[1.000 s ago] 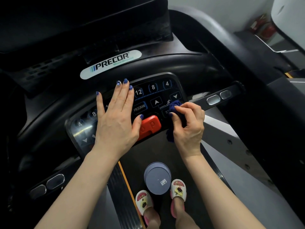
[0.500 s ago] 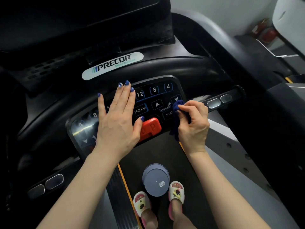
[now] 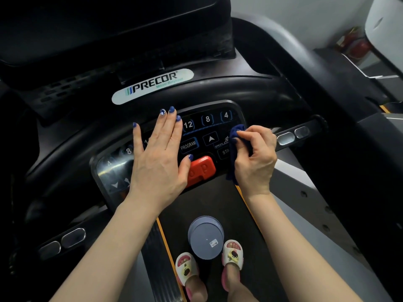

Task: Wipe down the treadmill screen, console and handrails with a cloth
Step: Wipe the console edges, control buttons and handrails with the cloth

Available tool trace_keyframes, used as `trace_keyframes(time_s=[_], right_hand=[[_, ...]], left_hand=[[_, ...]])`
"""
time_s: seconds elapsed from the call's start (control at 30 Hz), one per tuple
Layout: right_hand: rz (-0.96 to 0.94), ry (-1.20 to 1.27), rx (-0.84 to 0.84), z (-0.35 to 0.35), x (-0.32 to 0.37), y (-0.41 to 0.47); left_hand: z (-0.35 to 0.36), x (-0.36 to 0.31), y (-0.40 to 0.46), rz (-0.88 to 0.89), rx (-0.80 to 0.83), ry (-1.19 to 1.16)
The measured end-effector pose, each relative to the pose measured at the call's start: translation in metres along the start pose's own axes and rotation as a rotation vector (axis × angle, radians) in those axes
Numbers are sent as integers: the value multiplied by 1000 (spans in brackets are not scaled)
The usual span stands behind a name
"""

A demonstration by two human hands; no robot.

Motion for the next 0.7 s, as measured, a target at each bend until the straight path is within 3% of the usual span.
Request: trace_keyframes(time_s=[0.7], right_hand=[[-179,86,119,15,21,6]], left_hand=[[0,5,3,5,-35,-37]])
Point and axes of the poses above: each hand's wrist, its own y-axis towards the middle knuckle, its own z-axis out of the palm, x = y × z, the point moved 6 cm from there along y, towards the middle knuckle, and after that the axes turned 14 degrees about -z, right-handed, at the moved point
